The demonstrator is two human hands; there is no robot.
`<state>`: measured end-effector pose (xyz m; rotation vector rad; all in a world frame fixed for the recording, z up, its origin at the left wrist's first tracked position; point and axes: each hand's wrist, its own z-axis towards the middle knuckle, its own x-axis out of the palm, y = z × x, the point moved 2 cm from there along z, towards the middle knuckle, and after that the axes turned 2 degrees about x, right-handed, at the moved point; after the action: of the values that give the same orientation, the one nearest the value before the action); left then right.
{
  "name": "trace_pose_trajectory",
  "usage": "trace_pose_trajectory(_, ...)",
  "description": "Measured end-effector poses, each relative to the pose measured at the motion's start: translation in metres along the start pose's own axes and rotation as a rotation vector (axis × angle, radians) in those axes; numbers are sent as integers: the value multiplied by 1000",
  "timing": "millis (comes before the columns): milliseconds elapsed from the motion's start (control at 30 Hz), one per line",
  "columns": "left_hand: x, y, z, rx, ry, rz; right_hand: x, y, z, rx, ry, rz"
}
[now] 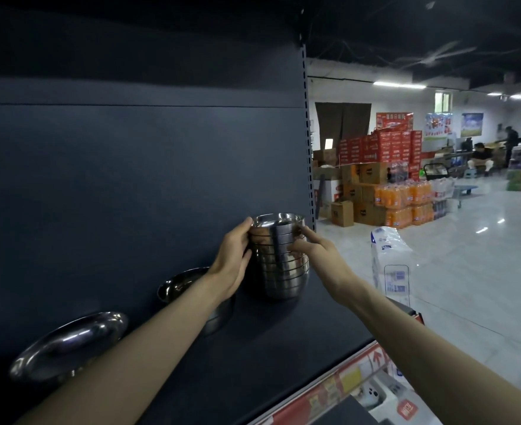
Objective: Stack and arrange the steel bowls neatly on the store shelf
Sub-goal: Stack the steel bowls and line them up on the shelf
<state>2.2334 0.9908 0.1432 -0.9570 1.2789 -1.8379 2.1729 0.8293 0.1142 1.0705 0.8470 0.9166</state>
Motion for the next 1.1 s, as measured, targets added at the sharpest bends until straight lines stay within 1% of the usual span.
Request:
trace_pose_trajectory(100, 1, -11, -23, 2, -16, -12, 11, 13, -17, -5, -11, 22)
trace_pose_trajectory(200, -6, -20, -40, 28, -69, 36, 24, 27, -35, -36, 19, 26)
trace_pose_trajectory(300, -24, -28, -58, 58, -148, 166, 36, 38, -52, -66, 46, 0)
trace_pose_trajectory(400, -46, -35, -78, 73, -180, 269, 48, 47, -69, -59, 29, -15)
trace_pose_trajectory(500, -67, -43, -103, 73, -186, 326, 63, 48, -82, -36, 49, -18)
trace_pose_trajectory(733, -109, -56, -158, 79, -194, 438, 103, 48, -118, -70, 108, -104)
trace_pose_trajectory(1000, -158, -65, -209, 5, -183, 811, 156, 47, -159, -156, 266, -148)
trace_pose_trajectory(1067, -170, -68, -218, -57, -159, 968, 172, 42, -168, -148, 329, -169)
trace_pose_trajectory(1100, -178, -69, -222, -114, -114, 1047, 179, 39, -173, -134, 357, -192)
